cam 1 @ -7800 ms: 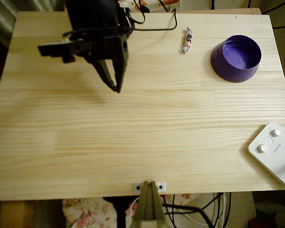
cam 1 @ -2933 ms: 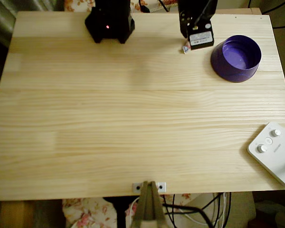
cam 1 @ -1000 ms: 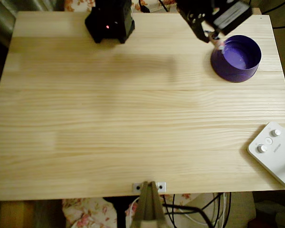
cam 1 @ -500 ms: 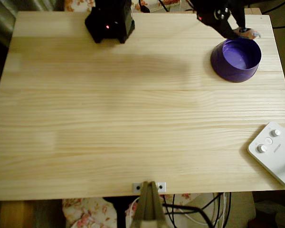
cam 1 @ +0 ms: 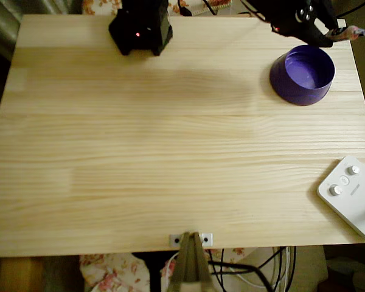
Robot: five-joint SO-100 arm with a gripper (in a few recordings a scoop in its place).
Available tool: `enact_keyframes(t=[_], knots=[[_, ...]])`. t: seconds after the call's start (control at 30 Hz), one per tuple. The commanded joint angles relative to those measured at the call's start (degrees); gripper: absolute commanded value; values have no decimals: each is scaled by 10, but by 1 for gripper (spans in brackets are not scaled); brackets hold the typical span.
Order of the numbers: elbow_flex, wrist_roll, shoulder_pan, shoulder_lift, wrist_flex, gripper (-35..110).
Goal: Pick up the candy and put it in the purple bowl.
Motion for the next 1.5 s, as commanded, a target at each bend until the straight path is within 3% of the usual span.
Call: enact_keyframes(t=[0.0, 0.9, 1.1, 1.27, 1.47], knots=[[-6, 5, -10, 12, -30, 0], [31, 41, 0, 82, 1, 19], [30, 48, 0, 78, 2, 19], [35, 28, 4, 81, -1, 1], [36, 29, 40, 99, 56, 0]])
